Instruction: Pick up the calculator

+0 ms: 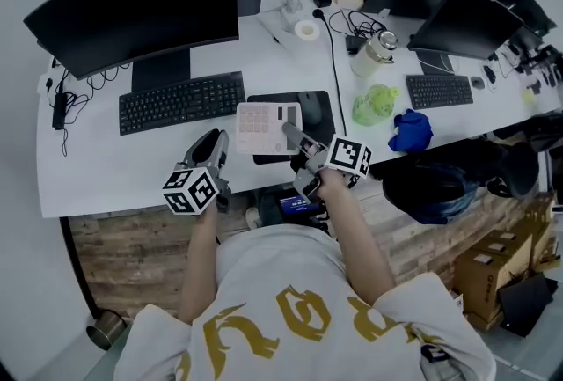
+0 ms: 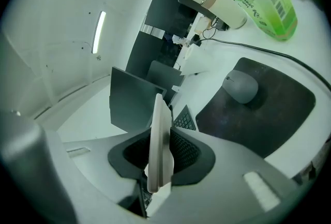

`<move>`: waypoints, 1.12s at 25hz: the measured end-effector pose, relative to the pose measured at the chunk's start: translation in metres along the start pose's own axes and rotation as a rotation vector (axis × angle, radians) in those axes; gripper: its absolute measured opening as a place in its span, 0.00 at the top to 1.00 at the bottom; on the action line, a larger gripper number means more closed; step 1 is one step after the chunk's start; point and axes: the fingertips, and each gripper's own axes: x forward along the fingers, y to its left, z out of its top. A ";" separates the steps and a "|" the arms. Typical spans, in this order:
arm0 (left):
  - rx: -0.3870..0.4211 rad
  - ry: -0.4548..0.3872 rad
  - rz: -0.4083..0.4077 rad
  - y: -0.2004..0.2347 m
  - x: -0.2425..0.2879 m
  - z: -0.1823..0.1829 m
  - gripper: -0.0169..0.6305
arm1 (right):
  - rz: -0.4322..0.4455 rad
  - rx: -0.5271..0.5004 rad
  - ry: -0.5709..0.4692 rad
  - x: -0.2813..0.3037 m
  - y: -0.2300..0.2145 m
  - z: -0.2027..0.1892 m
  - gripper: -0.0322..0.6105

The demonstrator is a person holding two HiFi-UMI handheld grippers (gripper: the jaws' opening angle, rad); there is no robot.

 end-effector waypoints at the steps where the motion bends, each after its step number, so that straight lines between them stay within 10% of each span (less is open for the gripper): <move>1: 0.004 -0.008 -0.001 -0.002 -0.001 0.003 0.86 | 0.007 0.006 -0.007 -0.002 0.002 0.000 0.79; 28: 0.032 -0.030 -0.016 -0.017 -0.022 0.007 0.87 | 0.036 0.071 -0.091 -0.024 0.009 -0.008 0.79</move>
